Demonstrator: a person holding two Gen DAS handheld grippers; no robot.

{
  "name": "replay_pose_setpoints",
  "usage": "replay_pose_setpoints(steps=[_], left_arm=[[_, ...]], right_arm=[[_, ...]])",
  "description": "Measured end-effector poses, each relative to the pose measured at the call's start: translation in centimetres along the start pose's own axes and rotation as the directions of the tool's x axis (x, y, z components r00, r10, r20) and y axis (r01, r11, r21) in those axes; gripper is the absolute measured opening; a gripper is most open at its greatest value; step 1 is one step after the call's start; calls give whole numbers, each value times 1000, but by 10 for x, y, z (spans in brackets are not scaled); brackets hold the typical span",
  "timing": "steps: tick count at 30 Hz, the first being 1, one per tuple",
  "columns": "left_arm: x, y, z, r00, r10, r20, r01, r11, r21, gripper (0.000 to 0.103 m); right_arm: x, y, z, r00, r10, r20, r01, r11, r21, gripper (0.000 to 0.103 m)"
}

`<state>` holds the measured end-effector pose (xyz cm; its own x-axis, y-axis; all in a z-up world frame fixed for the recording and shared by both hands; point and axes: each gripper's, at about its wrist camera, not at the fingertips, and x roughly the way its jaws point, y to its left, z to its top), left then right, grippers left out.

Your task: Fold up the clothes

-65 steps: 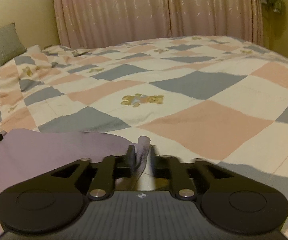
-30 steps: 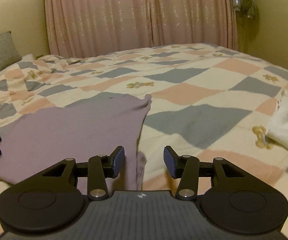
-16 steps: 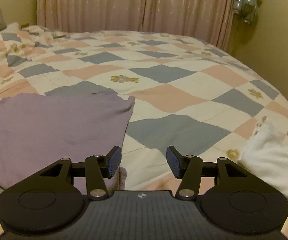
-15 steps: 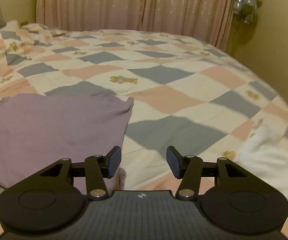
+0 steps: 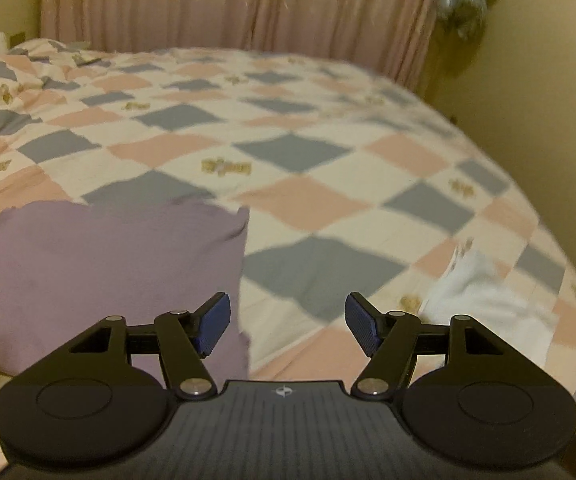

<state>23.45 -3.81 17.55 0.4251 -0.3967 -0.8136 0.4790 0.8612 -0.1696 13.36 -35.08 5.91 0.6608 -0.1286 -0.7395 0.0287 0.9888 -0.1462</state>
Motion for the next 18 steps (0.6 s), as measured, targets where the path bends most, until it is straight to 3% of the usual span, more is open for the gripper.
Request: replay_pose_setpoints(steps=[4,8,11,18], left_arm=[[15,30,4,999,-22,-34,25,996,88,68],[29,54,11,997,-30,-70,45,973,226,69],[44,67,21,996,-34,-87,63,934,352,75],[93,67,50,990,-84,-115,133,828,545,85]], right_arm=[[4,14,-11,992,-54,-117,66,992,104,66],[3,29,-28,970,-71,-232,141,942,303,66],[-6,45,-35,965,-56,-255,160,898,410,66],[-10,67,-38,976,23,-217,97,844,527,66]])
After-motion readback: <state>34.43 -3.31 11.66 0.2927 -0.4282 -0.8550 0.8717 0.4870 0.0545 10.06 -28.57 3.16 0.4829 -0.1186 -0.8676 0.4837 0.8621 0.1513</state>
